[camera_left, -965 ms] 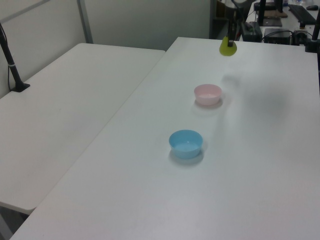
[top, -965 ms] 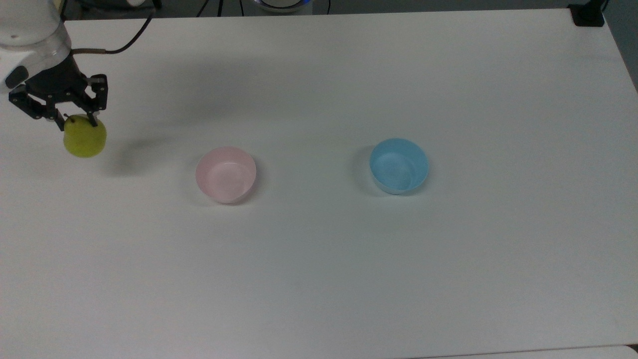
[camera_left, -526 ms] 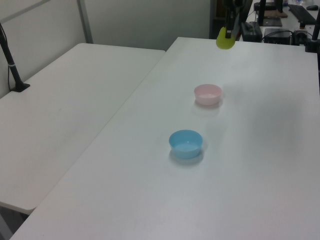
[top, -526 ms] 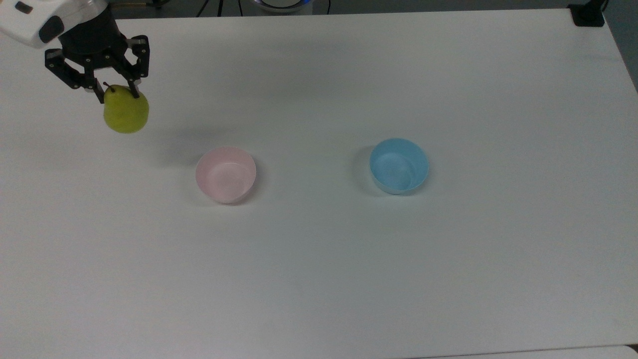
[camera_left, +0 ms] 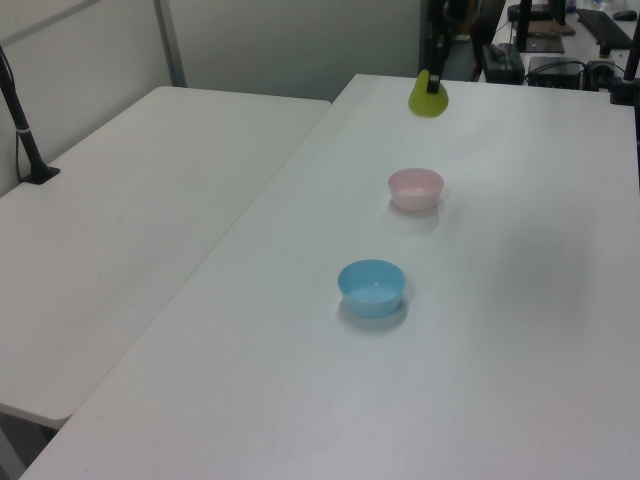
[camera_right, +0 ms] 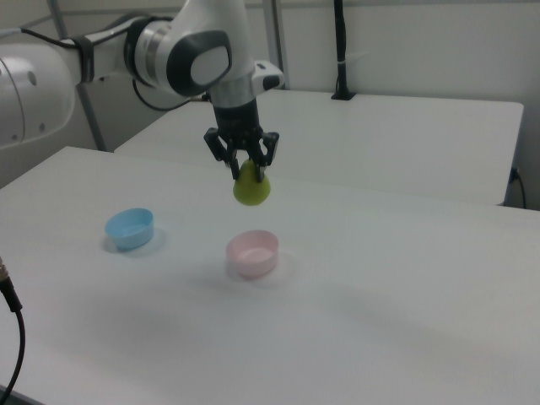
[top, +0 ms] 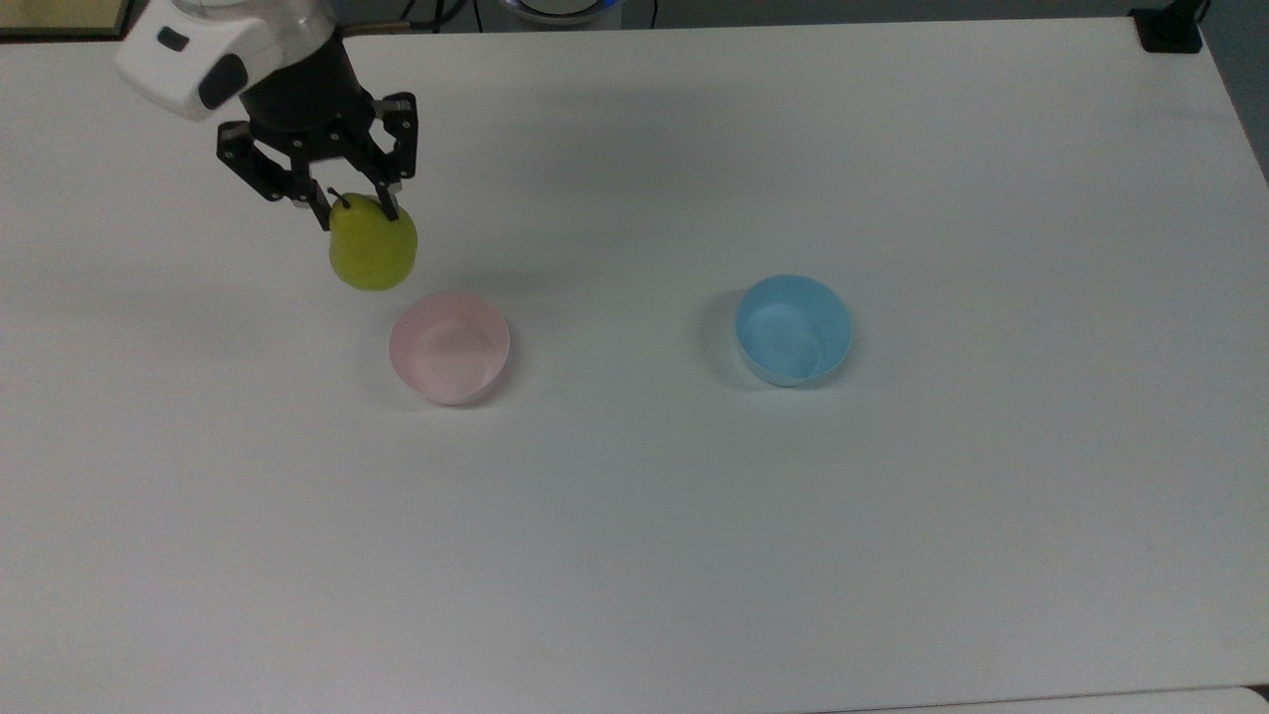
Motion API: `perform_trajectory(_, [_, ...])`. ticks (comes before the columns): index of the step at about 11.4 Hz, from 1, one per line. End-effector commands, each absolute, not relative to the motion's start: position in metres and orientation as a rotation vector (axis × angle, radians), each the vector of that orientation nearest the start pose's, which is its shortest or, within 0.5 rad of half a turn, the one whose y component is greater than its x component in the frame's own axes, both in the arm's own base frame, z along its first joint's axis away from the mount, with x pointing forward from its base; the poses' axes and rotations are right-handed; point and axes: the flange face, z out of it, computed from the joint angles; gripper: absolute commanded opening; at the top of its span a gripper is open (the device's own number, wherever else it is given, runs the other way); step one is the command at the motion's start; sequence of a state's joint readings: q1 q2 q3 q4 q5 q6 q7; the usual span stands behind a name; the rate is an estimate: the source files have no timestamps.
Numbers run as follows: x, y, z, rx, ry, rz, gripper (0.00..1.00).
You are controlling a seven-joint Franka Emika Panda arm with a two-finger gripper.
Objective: Place the pear in the bowl
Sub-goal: 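Lift the pear and carry it over the pink bowl, then lower the pear into the pink bowl and open the gripper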
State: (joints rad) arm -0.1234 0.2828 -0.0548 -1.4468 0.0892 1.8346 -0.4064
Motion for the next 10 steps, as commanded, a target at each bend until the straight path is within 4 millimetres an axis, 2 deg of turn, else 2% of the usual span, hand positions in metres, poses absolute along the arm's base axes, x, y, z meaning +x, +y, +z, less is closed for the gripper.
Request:
perform_trajectory(1, [0.653,-0.077,0.486,-3.082,-0.342,-0.169,0.0])
perform_trajectory(2, [0.655,-0.071,0.473,-3.105,-0.369,-0.156,0.0])
perform_trajectory(5, [0.659,-0.063,0.415,-3.164,-0.389,-0.154,0.0])
perform_trajectory(8, [0.665,-0.064,0.384,-3.179,-0.407,-0.144,0.0])
perform_trajectory(10, [0.666,-0.062,0.375,-3.182,-0.381,-0.152,0.0])
